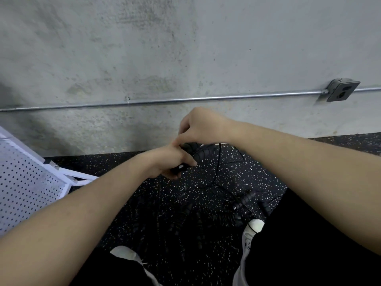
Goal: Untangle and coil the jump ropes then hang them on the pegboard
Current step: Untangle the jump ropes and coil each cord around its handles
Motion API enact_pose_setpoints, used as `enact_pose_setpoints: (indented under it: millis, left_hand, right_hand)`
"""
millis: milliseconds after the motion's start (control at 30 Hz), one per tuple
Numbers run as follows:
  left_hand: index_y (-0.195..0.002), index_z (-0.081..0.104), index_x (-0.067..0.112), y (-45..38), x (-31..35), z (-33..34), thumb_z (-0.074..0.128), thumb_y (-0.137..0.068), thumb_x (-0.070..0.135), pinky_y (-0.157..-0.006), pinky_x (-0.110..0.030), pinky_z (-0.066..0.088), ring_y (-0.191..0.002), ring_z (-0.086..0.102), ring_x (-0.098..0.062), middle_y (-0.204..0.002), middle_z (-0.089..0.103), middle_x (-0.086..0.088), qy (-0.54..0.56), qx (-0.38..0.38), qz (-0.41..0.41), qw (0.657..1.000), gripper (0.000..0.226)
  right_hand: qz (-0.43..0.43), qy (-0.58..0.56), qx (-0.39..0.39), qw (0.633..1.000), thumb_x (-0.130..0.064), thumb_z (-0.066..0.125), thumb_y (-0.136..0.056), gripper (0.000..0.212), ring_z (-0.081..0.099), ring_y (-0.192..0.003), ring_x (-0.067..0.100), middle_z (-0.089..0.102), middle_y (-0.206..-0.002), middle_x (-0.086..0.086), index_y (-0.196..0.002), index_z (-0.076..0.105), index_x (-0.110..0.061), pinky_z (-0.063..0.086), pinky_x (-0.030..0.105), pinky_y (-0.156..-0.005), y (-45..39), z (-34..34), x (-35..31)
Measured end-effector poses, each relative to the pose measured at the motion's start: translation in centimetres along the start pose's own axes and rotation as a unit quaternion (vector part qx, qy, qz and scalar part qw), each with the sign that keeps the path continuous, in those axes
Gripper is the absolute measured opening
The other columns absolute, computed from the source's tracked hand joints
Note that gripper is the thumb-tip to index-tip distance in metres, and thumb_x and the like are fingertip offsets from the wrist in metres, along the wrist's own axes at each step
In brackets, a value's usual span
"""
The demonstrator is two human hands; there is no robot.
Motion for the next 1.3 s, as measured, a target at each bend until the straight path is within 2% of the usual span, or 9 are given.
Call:
enact_pose_setpoints:
  millis: [133,233,333,400,600,767,933,1067,1300]
  left_hand:
    - [-0.094,0.059,0.02,-0.4,-0.7,0.2,0.065,-0.093,0.008,-0.041,-0.019,0.039,-0.048,0.046,-0.011,-0.068,0.052,0.001,0.099,0.031,0.003,0.995,0.013]
    - [-0.107,0.06,0.017,-0.5,0.1,-1.0,0.059,-0.094,0.001,-0.036,-0.018,0.037,-0.054,0.048,-0.015,-0.082,0.054,-0.006,0.243,0.054,0.027,0.968,0.021]
    - [-0.126,0.053,0.008,-0.9,0.6,-2.3,0.056,-0.094,-0.005,-0.033,-0.016,0.035,-0.055,0.049,-0.018,-0.085,0.053,-0.01,0.358,0.081,0.041,0.929,0.035]
    - [-0.139,0.047,0.007,-1.0,1.0,-2.7,0.055,-0.094,-0.006,-0.034,-0.016,0.034,-0.053,0.05,-0.017,-0.086,0.055,-0.011,0.401,0.09,0.061,0.91,0.048]
    - [-0.146,0.038,0.007,-0.2,2.0,-3.2,0.058,-0.092,-0.009,-0.037,-0.016,0.035,-0.058,0.056,-0.016,-0.09,0.058,-0.01,0.387,0.079,0.147,0.907,0.06]
    - [-0.146,0.038,0.004,1.7,3.0,-3.0,0.065,-0.086,-0.006,-0.041,-0.016,0.039,-0.063,0.058,-0.015,-0.101,0.059,-0.012,0.337,0.0,0.202,0.92,0.066]
    - [-0.145,0.043,0.001,2.9,3.7,-2.7,0.063,-0.079,-0.002,-0.041,-0.013,0.039,-0.065,0.056,-0.013,-0.102,0.057,-0.01,0.326,-0.071,0.213,0.918,0.068]
    - [-0.13,0.057,-0.004,3.2,4.1,-2.6,0.069,-0.082,0.01,-0.042,-0.012,0.045,-0.07,0.059,-0.011,-0.1,0.059,-0.01,0.412,-0.102,0.178,0.888,0.052]
    - [-0.14,0.056,0.008,2.5,4.2,-1.6,0.07,-0.084,0.051,-0.053,-0.024,0.058,-0.081,0.076,-0.024,-0.107,0.075,-0.012,0.415,0.028,0.147,0.897,0.071]
  right_hand:
    - [0.006,-0.012,-0.021,1.0,-0.037,0.066,-0.094,0.026,0.066,-0.061,0.011,0.074,-0.07,0.001,-0.07,0.072,-0.028,0.051,0.022,-0.057,0.3,1.1,-0.2]
    - [0.034,-0.072,0.006,0.997,-0.039,0.054,-0.103,0.04,0.042,-0.042,0.004,0.059,-0.062,0.002,-0.074,0.07,-0.016,0.032,0.017,-0.043,0.7,1.0,0.0]
    - [0.051,-0.141,0.043,0.988,-0.036,0.054,-0.103,0.024,0.043,-0.051,0.002,0.059,-0.07,-0.006,-0.101,0.071,-0.019,0.034,0.014,-0.047,1.0,1.1,-0.4]
    - [0.07,-0.172,0.066,0.98,-0.036,0.059,-0.101,0.018,0.046,-0.058,0.003,0.058,-0.076,-0.006,-0.103,0.063,-0.019,0.034,0.015,-0.048,1.0,0.8,-0.5]
    - [0.153,-0.222,0.05,0.962,-0.061,0.07,-0.085,0.044,0.038,-0.05,0.007,0.051,-0.066,-0.007,-0.096,0.051,-0.023,0.028,0.02,-0.044,1.6,-0.7,0.9]
    - [0.128,-0.271,-0.052,0.953,-0.059,0.065,-0.09,0.042,0.028,-0.047,0.009,0.039,-0.054,-0.008,-0.107,0.068,-0.021,0.023,0.024,-0.046,2.7,-1.3,1.2]
    - [0.078,-0.344,-0.053,0.934,-0.04,0.068,-0.093,0.031,0.025,-0.044,0.011,0.036,-0.047,-0.005,-0.086,0.066,-0.01,0.021,0.03,-0.05,3.4,-1.0,1.7]
    - [0.102,-0.411,0.008,0.906,-0.035,0.071,-0.092,0.043,0.023,-0.045,0.01,0.033,-0.049,-0.007,-0.05,0.066,-0.025,0.016,0.028,-0.048,3.0,-0.7,1.7]
    - [0.144,-0.43,0.057,0.889,-0.038,0.077,-0.087,0.05,0.025,-0.045,0.009,0.036,-0.049,-0.009,-0.042,0.061,-0.024,0.019,0.026,-0.046,2.7,-0.5,2.2]
Point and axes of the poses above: each hand's wrist, its own y-axis away from the middle knuckle, its own z-axis out of the palm, x = y × z, the point moved 3 cm from there along -y, towards the middle knuckle
